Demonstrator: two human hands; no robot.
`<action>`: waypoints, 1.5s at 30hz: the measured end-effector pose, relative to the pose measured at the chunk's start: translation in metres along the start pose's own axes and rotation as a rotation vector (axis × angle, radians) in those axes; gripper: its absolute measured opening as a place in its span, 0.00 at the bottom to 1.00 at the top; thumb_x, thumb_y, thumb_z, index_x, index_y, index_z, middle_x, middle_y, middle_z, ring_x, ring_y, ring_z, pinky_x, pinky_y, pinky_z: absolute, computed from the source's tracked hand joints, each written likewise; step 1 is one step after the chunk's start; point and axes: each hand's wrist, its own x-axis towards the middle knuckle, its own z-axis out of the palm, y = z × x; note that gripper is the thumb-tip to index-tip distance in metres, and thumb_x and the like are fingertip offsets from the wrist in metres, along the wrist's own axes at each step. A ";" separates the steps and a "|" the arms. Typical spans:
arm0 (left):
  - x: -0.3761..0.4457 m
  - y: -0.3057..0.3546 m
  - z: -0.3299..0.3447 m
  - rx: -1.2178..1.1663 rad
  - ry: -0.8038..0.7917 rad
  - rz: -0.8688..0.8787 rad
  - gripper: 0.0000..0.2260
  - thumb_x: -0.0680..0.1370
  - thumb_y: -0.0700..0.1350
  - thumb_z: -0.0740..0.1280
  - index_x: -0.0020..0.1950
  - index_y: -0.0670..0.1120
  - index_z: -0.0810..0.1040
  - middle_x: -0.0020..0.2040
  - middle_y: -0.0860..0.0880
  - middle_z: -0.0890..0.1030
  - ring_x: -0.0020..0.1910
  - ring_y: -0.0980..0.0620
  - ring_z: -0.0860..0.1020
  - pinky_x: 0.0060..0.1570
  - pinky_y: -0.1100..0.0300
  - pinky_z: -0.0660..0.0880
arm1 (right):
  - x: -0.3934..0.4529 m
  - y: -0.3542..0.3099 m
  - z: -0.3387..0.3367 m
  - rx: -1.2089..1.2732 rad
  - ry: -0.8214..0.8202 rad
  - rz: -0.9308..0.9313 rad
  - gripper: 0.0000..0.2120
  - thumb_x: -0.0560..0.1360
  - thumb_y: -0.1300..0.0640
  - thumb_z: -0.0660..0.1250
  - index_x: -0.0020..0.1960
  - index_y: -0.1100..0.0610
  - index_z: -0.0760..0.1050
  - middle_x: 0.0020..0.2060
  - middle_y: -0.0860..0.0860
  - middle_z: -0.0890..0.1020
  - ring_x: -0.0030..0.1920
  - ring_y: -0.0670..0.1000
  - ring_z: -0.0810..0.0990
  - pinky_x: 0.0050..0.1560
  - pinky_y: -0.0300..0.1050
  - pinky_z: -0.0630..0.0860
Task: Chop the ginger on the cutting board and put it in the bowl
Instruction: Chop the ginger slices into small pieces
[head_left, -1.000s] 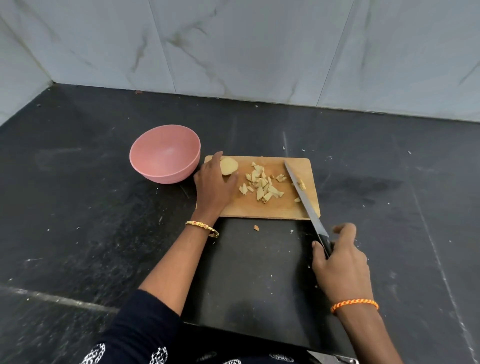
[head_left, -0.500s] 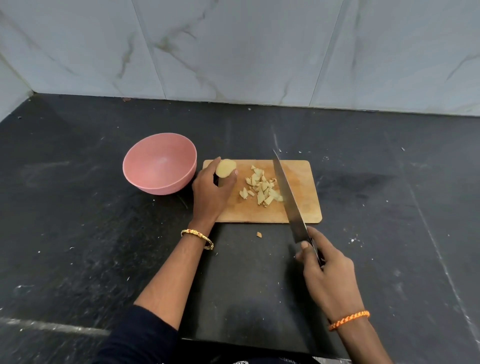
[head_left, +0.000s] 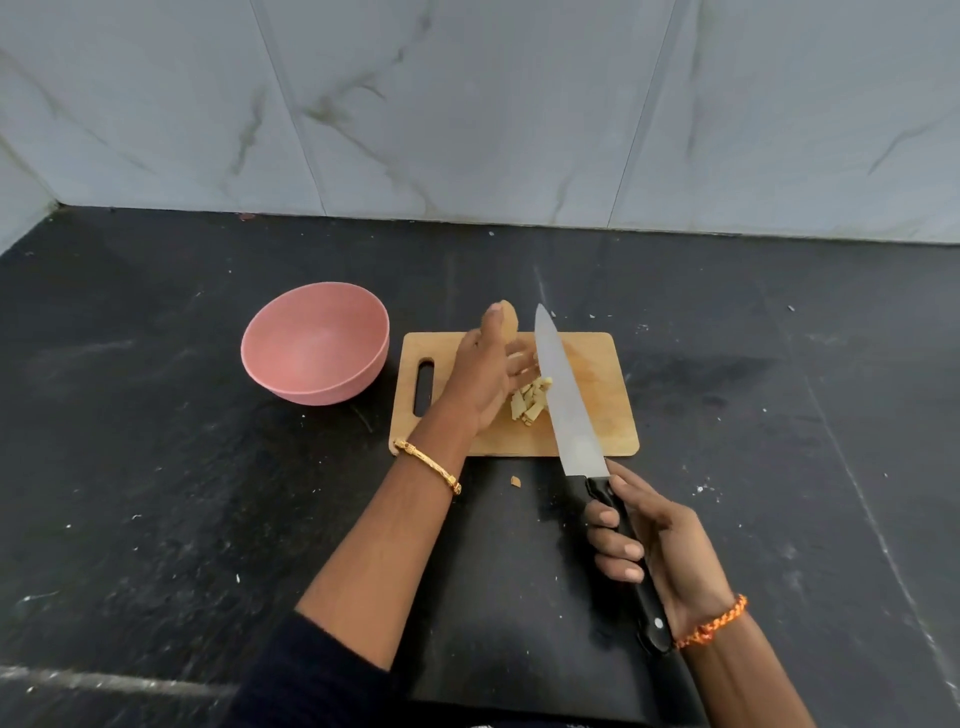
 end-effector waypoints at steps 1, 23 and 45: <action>0.000 0.001 0.002 -0.016 -0.038 -0.043 0.19 0.81 0.55 0.54 0.65 0.43 0.64 0.55 0.39 0.78 0.46 0.47 0.81 0.41 0.56 0.80 | 0.000 0.000 0.000 0.003 -0.006 0.009 0.16 0.78 0.61 0.53 0.61 0.57 0.75 0.29 0.52 0.66 0.20 0.44 0.60 0.16 0.33 0.58; -0.011 -0.001 -0.011 0.672 -0.063 0.176 0.17 0.79 0.60 0.53 0.61 0.50 0.66 0.46 0.60 0.69 0.52 0.57 0.72 0.42 0.66 0.67 | 0.003 -0.002 -0.013 -0.979 0.417 -0.406 0.13 0.80 0.58 0.59 0.62 0.51 0.74 0.30 0.51 0.75 0.27 0.49 0.71 0.29 0.43 0.71; -0.020 -0.044 -0.063 0.848 0.590 0.618 0.12 0.82 0.47 0.55 0.56 0.37 0.66 0.63 0.38 0.74 0.64 0.48 0.69 0.65 0.44 0.66 | 0.020 0.034 0.038 -1.704 0.515 -0.379 0.22 0.82 0.55 0.51 0.75 0.49 0.56 0.54 0.57 0.74 0.51 0.59 0.77 0.42 0.46 0.67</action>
